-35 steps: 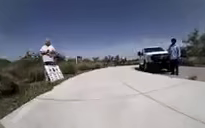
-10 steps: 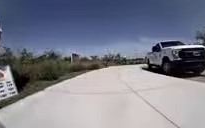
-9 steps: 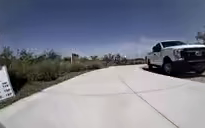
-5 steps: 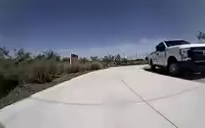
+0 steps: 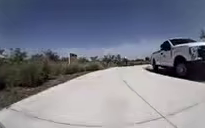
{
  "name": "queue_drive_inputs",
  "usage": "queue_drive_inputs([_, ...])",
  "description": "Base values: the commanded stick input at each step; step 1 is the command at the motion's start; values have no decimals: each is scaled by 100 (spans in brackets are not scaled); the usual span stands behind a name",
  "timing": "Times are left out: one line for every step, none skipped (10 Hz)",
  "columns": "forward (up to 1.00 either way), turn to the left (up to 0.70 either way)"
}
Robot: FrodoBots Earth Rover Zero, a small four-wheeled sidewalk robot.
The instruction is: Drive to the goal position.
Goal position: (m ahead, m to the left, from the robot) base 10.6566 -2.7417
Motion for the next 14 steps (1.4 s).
queue_drive_inputs([85,0])
queue_drive_inputs([85,0])
queue_drive_inputs([85,0])
queue_drive_inputs([85,0])
queue_drive_inputs([85,0])
queue_drive_inputs([85,0])
queue_drive_inputs([85,0])
queue_drive_inputs([85,0])
queue_drive_inputs([85,0])
queue_drive_inputs([85,0])
queue_drive_inputs([85,0])
queue_drive_inputs([85,0])
queue_drive_inputs([85,0])
queue_drive_inputs([85,0])
